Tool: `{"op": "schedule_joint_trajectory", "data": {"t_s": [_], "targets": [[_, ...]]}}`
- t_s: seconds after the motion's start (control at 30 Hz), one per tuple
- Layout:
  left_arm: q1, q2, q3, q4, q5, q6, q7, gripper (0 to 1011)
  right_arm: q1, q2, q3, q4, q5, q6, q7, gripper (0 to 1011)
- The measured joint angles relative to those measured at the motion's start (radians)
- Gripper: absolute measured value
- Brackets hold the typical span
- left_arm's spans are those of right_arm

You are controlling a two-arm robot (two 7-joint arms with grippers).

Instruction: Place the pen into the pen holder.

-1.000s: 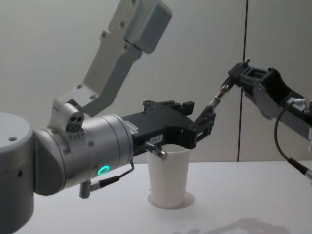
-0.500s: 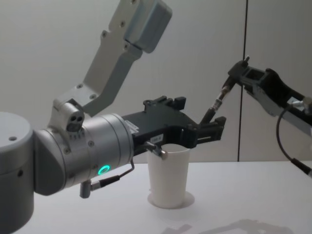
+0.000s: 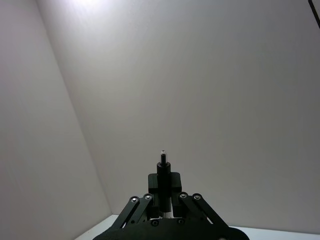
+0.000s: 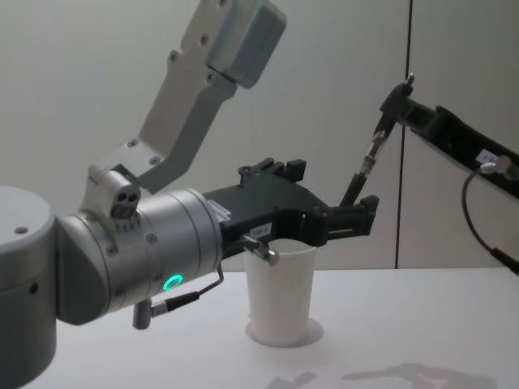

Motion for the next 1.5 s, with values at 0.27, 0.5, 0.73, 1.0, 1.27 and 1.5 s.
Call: {"op": "schedule_joint_trajectory", "data": {"t_s": [0.27, 0.5, 0.73, 1.0, 1.27, 1.5], "targets": [[0.000, 0.000, 0.000, 0.000, 0.000, 0.000, 0.000, 1000, 0.025, -0.002, 0.001, 0.023, -0.066, -0.055, -0.005, 122], [0.000, 0.000, 0.000, 0.000, 0.000, 0.000, 0.000, 1000, 0.055, -0.006, 0.005, 0.058, -0.102, -0.099, 0.001, 122], [0.000, 0.000, 0.000, 0.000, 0.000, 0.000, 0.000, 1000, 0.086, -0.015, 0.007, 0.108, -0.105, -0.135, 0.025, 122], [0.000, 0.000, 0.000, 0.000, 0.000, 0.000, 0.000, 1000, 0.125, -0.029, 0.008, 0.183, -0.085, -0.165, 0.077, 122], [0.000, 0.000, 0.000, 0.000, 0.000, 0.000, 0.000, 1000, 0.179, -0.048, 0.004, 0.283, -0.068, -0.188, 0.144, 122], [0.000, 0.000, 0.000, 0.000, 0.000, 0.000, 0.000, 1000, 0.220, -0.063, 0.000, 0.355, -0.061, -0.201, 0.183, 122]]}}
